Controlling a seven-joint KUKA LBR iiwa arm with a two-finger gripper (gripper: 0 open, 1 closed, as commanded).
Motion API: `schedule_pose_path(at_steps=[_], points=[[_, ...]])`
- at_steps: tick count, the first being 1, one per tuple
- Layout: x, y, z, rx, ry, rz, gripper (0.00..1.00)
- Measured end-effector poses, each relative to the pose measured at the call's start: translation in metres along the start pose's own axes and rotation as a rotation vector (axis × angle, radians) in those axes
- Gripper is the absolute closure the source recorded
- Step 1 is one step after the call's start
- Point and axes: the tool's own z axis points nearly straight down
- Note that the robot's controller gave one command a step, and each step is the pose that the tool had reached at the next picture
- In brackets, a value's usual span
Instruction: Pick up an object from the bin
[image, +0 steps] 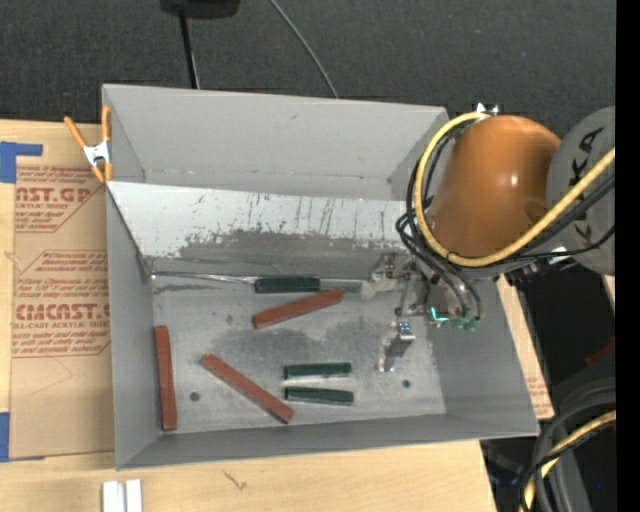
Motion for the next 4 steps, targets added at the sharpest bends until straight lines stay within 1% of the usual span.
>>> schedule_pose_path(at_steps=[1, 2, 3, 4], points=[[0.004, 0.004, 0.033, 0.001, -0.007, -0.064, 0.0], [-0.009, -0.001, 0.1, 0.001, -0.005, -0.158, 0.0], [-0.006, 0.037, 0.159, 0.0, -0.014, -0.025, 1.0], [-0.006, 0.037, 0.159, 0.0, -0.014, -0.025, 1.0]])
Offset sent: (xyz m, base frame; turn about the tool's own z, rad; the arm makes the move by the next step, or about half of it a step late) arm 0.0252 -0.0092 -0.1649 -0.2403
